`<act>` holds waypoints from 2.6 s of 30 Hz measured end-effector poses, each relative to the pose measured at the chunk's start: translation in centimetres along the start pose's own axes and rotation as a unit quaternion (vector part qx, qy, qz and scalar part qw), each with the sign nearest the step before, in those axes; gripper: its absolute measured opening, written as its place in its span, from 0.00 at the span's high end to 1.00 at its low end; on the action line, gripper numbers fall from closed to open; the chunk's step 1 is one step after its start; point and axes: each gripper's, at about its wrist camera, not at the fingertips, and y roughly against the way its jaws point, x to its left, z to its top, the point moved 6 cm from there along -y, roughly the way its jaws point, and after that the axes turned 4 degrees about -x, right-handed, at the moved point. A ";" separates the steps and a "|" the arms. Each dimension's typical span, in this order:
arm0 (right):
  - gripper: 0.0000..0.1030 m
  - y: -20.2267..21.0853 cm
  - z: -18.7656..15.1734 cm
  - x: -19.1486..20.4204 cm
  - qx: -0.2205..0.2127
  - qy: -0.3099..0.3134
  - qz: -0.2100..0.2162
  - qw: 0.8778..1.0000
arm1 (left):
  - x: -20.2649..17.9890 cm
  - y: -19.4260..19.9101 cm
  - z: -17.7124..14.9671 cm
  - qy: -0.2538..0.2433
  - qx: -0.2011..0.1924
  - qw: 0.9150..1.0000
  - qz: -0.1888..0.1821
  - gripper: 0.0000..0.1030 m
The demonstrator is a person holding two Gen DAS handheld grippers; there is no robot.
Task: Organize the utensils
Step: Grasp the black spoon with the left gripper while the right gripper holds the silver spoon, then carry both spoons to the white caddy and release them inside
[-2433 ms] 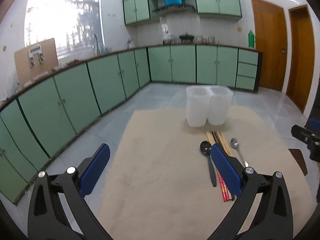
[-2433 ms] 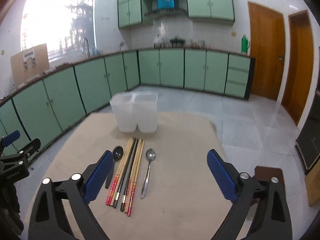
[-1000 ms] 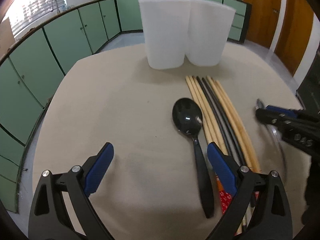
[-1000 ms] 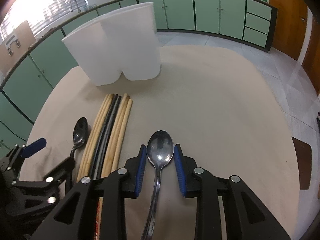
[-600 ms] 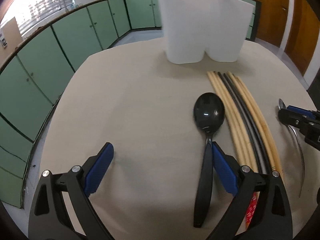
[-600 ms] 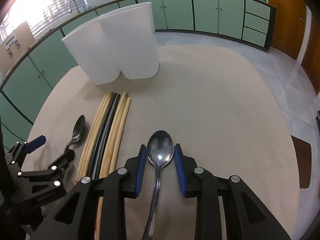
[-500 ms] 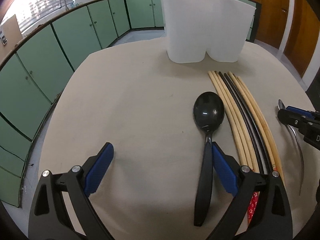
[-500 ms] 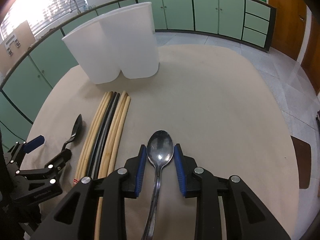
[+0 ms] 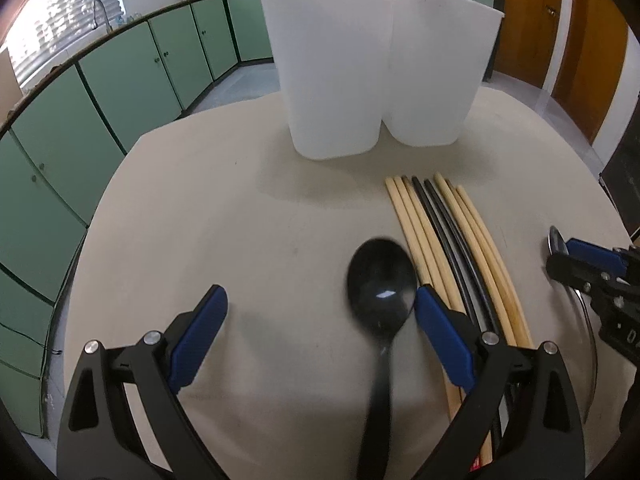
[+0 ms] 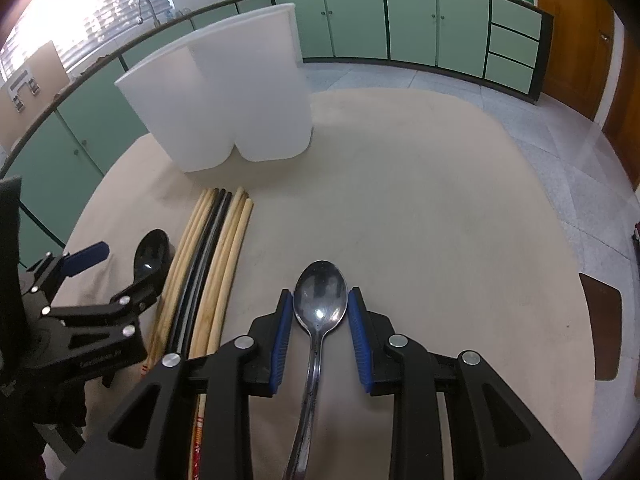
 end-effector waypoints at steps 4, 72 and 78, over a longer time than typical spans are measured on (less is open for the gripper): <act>0.72 -0.2 0.2 0.3 0.000 0.010 -0.007 1.000 | -0.3 -0.2 0.5 0.004 0.003 1.000 -0.003 0.10; 0.56 3.4 20.4 3.9 -0.279 0.029 0.011 0.960 | 2.5 7.2 19.1 0.098 -0.301 0.948 -0.035 0.59; 0.45 7.1 15.2 2.5 -0.269 0.017 0.017 0.963 | 3.0 10.7 13.9 0.100 -0.289 0.951 -0.041 0.46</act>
